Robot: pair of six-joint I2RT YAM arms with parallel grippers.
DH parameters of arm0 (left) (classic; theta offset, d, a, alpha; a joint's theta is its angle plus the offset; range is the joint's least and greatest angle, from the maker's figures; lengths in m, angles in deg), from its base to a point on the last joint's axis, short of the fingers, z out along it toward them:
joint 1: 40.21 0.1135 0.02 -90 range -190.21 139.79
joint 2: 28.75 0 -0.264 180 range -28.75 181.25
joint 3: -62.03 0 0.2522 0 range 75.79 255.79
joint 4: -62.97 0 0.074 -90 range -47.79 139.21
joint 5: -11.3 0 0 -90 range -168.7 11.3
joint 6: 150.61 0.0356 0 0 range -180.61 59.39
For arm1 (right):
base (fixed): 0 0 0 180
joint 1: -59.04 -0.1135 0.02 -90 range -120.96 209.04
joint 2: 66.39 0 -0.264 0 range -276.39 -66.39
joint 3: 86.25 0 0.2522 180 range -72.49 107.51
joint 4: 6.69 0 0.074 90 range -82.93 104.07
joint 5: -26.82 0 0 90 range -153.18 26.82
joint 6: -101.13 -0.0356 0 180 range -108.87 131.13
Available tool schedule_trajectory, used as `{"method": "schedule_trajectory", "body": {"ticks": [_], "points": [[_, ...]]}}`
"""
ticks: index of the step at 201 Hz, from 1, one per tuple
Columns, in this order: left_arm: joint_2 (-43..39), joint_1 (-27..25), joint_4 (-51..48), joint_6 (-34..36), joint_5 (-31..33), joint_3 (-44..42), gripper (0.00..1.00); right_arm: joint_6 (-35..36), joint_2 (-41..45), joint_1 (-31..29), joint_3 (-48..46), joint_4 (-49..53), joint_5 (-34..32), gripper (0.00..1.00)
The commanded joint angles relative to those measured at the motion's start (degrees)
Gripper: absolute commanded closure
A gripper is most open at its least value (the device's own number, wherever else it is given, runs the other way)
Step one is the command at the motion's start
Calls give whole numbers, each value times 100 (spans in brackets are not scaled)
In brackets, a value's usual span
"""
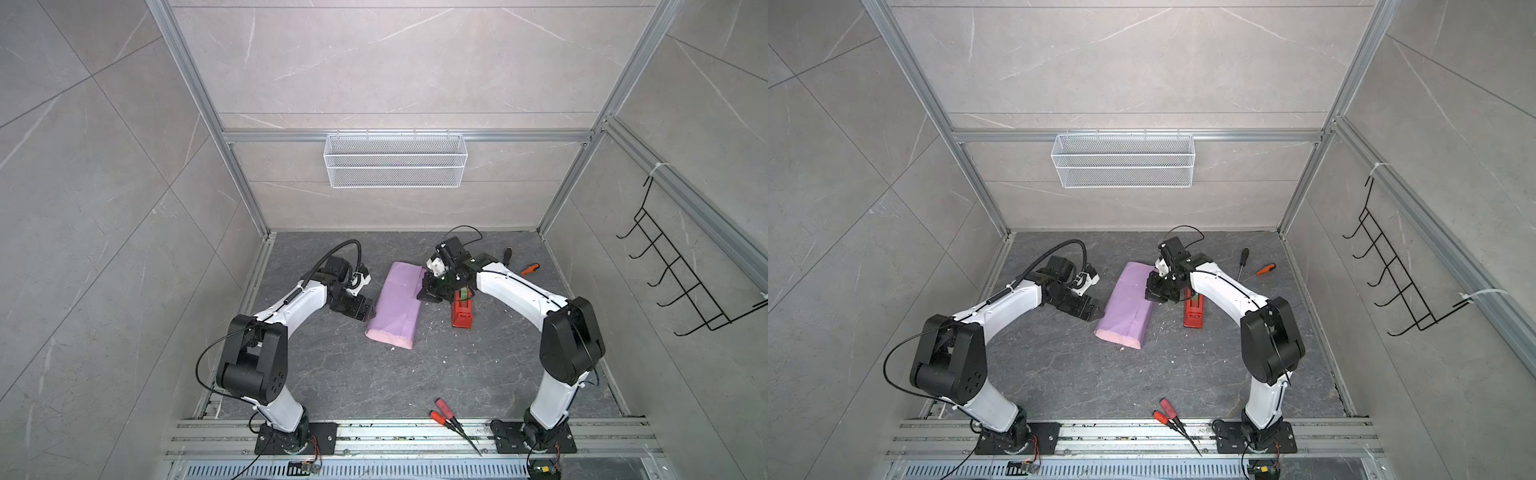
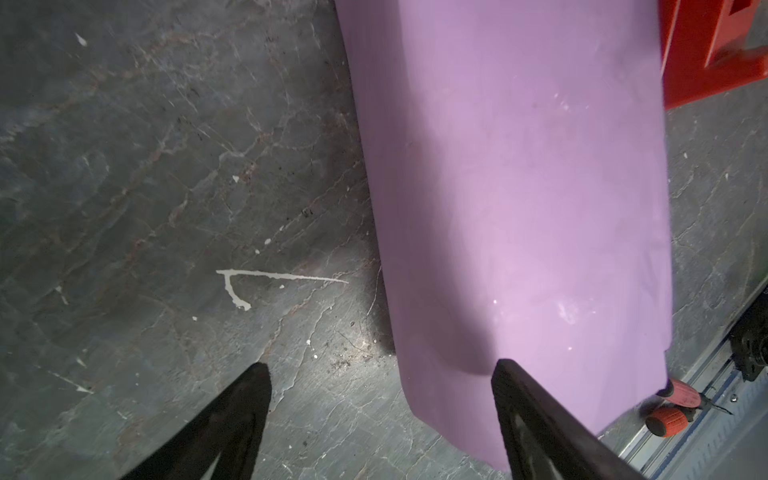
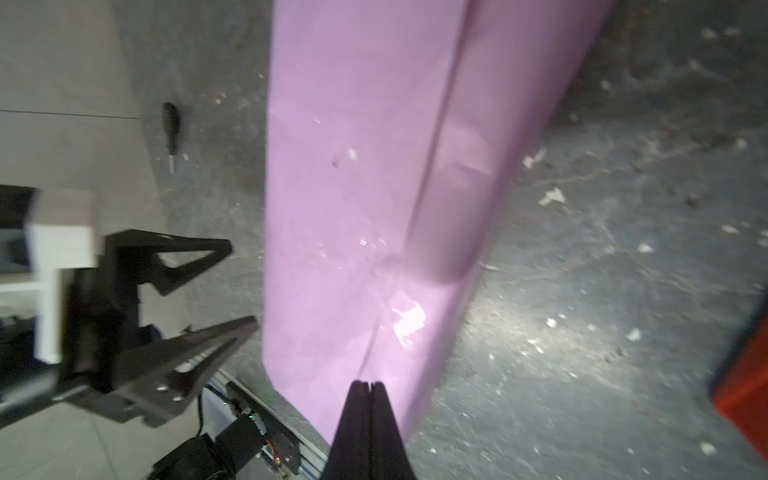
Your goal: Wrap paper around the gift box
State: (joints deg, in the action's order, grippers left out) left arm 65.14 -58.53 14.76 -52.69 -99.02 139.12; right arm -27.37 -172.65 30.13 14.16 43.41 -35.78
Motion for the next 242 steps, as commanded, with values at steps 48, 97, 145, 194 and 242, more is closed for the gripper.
{"method": "schedule_trajectory", "body": {"ticks": [48,97,145,194,242], "points": [[-117,-20,377,112,-25,1,30,-323,-1047,-102,348,-993,864,100],[-332,-17,202,230,-627,5,28,-290,-1112,-27,-439,-1333,815,100],[-140,-34,234,179,-442,120,26,-325,-1032,-19,-718,-1530,871,100],[205,-469,232,218,-123,189,24,-136,-617,-48,-568,-1452,1035,99],[235,-637,293,254,130,75,23,-396,-522,-222,-696,-1863,1492,98]]}}
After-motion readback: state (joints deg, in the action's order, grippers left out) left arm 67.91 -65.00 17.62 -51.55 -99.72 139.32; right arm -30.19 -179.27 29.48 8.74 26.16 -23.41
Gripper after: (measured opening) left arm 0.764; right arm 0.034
